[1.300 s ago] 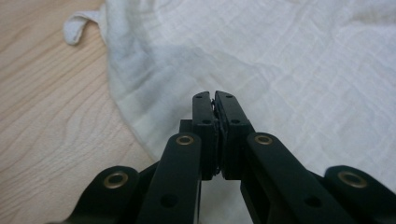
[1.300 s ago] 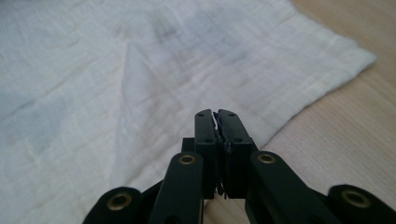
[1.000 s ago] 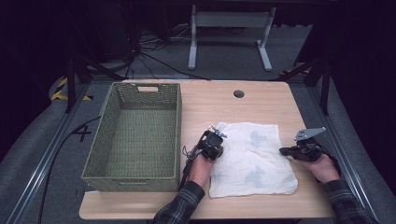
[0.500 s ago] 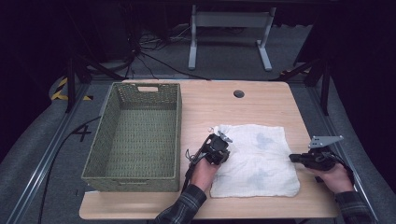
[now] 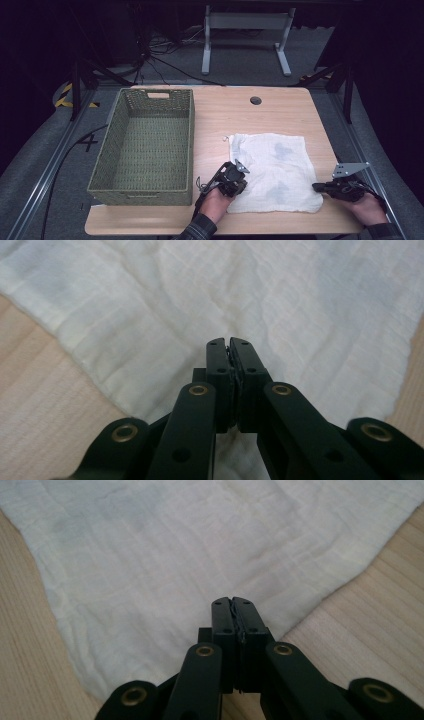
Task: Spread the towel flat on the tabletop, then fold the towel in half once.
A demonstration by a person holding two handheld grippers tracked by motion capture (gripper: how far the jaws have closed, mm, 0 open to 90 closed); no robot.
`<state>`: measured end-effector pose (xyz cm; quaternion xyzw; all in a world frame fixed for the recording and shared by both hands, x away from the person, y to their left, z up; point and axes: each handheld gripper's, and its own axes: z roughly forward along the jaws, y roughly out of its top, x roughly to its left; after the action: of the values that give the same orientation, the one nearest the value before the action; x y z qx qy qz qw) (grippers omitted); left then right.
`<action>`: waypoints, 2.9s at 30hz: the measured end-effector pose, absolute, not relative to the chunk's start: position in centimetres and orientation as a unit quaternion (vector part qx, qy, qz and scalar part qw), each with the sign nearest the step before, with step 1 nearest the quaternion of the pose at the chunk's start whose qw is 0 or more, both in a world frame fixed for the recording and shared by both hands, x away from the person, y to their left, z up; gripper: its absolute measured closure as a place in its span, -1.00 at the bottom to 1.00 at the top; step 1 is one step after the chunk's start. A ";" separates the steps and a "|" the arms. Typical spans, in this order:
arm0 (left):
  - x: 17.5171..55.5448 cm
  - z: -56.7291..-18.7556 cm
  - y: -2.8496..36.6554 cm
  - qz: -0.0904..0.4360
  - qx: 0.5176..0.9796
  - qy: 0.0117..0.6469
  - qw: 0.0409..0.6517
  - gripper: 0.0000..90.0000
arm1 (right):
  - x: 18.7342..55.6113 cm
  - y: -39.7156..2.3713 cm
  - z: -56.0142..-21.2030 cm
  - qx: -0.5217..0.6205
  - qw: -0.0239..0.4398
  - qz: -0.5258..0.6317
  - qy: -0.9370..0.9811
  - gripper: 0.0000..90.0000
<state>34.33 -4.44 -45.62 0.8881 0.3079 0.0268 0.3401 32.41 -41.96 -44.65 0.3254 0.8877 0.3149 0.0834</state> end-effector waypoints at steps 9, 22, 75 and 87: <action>33.2 -45.6 -4.5 0.018 0.894 0.294 0.338 0.95 | 31.5 -42.5 -44.6 0.325 0.079 0.314 0.889 0.97; 36.4 -43.9 -3.9 0.055 0.878 0.329 0.342 0.72 | 34.0 -41.8 -43.7 0.320 0.096 0.338 0.880 0.84; 48.5 -45.5 -3.6 0.138 0.850 0.398 0.316 0.89 | 43.7 -40.3 -42.6 0.356 0.158 0.371 0.843 0.37; 48.6 -45.5 -3.5 0.132 0.850 0.397 0.319 0.95 | 47.6 -42.0 -44.4 0.417 0.176 0.347 0.822 0.39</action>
<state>48.65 -3.49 -45.52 0.8504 0.3975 0.1319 0.3185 47.64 -42.04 -44.45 0.4166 0.8216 0.3469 0.1760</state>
